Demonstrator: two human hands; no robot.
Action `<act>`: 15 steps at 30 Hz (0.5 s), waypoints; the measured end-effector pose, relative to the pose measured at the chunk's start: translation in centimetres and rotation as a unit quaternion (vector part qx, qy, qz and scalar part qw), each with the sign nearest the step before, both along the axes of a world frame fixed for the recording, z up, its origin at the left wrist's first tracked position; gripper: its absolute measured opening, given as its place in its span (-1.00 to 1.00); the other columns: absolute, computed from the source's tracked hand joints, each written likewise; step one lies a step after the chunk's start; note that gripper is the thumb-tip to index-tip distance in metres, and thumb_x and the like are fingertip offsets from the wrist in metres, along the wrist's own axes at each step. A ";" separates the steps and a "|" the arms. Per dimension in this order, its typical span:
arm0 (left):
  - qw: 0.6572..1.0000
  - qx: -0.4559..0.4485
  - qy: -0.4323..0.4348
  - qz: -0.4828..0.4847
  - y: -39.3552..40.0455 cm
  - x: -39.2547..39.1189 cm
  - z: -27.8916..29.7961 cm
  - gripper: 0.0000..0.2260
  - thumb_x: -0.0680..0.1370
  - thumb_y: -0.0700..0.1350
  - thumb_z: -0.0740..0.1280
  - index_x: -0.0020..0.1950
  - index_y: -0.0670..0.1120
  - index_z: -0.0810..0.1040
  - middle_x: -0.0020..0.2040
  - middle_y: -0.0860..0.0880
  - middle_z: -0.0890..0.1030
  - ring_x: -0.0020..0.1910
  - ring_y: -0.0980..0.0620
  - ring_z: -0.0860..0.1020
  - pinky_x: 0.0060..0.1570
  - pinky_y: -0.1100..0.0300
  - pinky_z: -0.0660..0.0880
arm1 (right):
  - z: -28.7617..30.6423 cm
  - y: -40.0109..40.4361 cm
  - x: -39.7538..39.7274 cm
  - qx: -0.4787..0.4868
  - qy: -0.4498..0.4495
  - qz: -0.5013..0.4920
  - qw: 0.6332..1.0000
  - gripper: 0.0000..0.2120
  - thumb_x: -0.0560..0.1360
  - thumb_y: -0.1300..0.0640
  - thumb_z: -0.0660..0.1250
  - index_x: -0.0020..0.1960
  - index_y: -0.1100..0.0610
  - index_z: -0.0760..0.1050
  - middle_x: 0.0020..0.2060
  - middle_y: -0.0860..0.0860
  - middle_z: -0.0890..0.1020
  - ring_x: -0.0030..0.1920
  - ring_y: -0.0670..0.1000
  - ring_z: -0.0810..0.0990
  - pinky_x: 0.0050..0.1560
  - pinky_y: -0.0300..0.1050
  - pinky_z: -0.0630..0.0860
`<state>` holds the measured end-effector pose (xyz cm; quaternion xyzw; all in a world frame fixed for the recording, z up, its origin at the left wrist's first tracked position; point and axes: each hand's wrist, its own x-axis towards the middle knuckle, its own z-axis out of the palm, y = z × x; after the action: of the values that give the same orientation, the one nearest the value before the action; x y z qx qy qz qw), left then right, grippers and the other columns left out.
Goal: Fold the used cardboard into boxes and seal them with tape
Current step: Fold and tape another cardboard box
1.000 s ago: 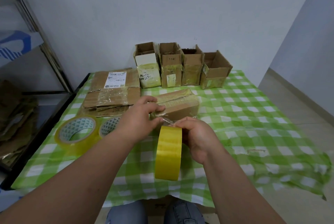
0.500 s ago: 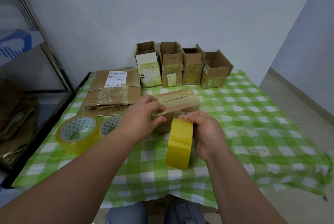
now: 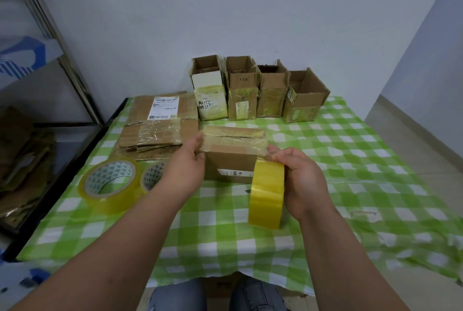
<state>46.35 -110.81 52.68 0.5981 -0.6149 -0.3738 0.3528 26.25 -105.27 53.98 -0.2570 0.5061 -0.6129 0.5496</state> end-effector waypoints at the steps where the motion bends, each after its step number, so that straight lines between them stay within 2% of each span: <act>1: 0.998 0.031 0.051 0.009 -0.2 -0.3 0.2 -0.53 0.67 -0.17 0.16 0.55 0.14 0.23 0.49 0.13 0.33 0.34 0.05 0.43 0.23 0.14 0.46 | 0.0 -0.1 0.1 0.000 0.010 -0.005 1.000 -0.77 0.51 0.37 0.28 -0.28 0.17 0.41 0.16 0.09 0.66 0.05 0.01 0.66 -0.04 0.01 0.61; 2: 0.993 0.062 0.096 0.020 -0.4 -0.5 0.3 -0.53 0.68 -0.14 0.16 0.57 0.14 0.18 0.53 0.08 0.30 0.43 0.01 0.35 0.40 0.00 0.34 | 0.0 -0.2 0.2 0.002 0.023 -0.012 1.000 -0.78 0.52 0.37 0.27 -0.27 0.17 0.41 0.15 0.09 0.66 0.02 -0.01 0.67 -0.13 -0.07 0.59; 4: 0.987 0.095 0.127 0.030 -0.5 -0.9 0.6 -0.53 0.68 -0.08 0.15 0.58 0.12 0.16 0.55 0.03 0.26 0.50 -0.05 0.26 0.48 -0.10 0.20 | 0.1 -0.3 0.5 0.013 0.049 -0.030 0.998 -0.79 0.54 0.34 0.27 -0.25 0.17 0.41 0.10 0.11 0.68 -0.09 -0.03 0.67 -0.23 -0.12 0.54; 6: 0.986 0.097 0.126 0.046 -0.7 -1.1 0.7 -0.54 0.68 -0.05 0.17 0.58 0.08 0.18 0.55 0.01 0.27 0.50 -0.06 0.26 0.48 -0.09 0.20 | 0.3 -0.3 0.8 0.025 0.086 -0.043 0.995 -0.81 0.54 0.30 0.29 -0.24 0.16 0.42 0.02 0.15 0.68 -0.15 0.00 0.63 -0.24 -0.10 0.49; 9: 0.989 0.085 0.114 0.051 -1.1 -0.9 0.8 -0.56 0.65 -0.08 0.24 0.53 0.03 0.31 0.46 0.05 0.40 0.38 0.00 0.40 0.39 0.02 0.32 | 0.6 -0.3 0.8 0.036 0.097 -0.045 0.994 -0.81 0.54 0.29 0.31 -0.24 0.15 0.44 -0.02 0.13 0.69 -0.16 0.04 0.61 -0.22 -0.08 0.49; 11: 0.992 0.074 0.088 0.045 -1.3 -0.7 1.0 -0.57 0.65 -0.13 0.24 0.53 0.02 0.33 0.43 0.05 0.43 0.30 0.04 0.46 0.27 0.12 0.38 | 0.9 0.0 0.7 0.038 0.073 -0.041 0.996 -0.81 0.51 0.29 0.34 -0.26 0.15 0.46 -0.03 0.19 0.69 -0.16 0.09 0.61 -0.16 0.03 0.56; 12: 0.994 0.070 0.070 0.044 -1.4 -0.7 1.1 -0.57 0.66 -0.15 0.22 0.54 0.02 0.31 0.44 0.04 0.42 0.32 0.02 0.44 0.26 0.13 0.36 | 1.0 0.2 0.7 0.040 0.057 -0.035 0.997 -0.82 0.47 0.28 0.38 -0.28 0.15 0.47 -0.01 0.25 0.68 -0.14 0.14 0.61 -0.07 0.15 0.59; 13: 0.995 0.068 0.049 0.045 -1.4 -0.7 1.3 -0.57 0.67 -0.16 0.19 0.55 0.02 0.28 0.48 0.00 0.38 0.39 -0.03 0.39 0.31 0.10 0.33 | 1.1 0.4 0.7 0.040 0.040 -0.027 0.998 -0.83 0.42 0.27 0.41 -0.30 0.14 0.47 0.01 0.30 0.66 -0.11 0.17 0.61 0.03 0.29 0.56; 15: 0.997 0.063 0.006 0.047 -1.4 -0.9 1.8 -0.57 0.68 -0.17 0.12 0.56 0.05 0.26 0.55 -0.04 0.27 0.49 -0.11 0.26 0.42 0.02 0.23 | 1.2 1.0 0.7 0.038 0.006 -0.006 0.999 -0.83 0.41 0.29 0.39 -0.31 0.15 0.45 -0.02 0.32 0.66 -0.10 0.21 0.59 0.05 0.32 0.53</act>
<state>45.45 -112.20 54.43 0.6448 -0.5593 -0.3988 0.3354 26.97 -104.23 55.23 -0.2368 0.5340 -0.5949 0.5522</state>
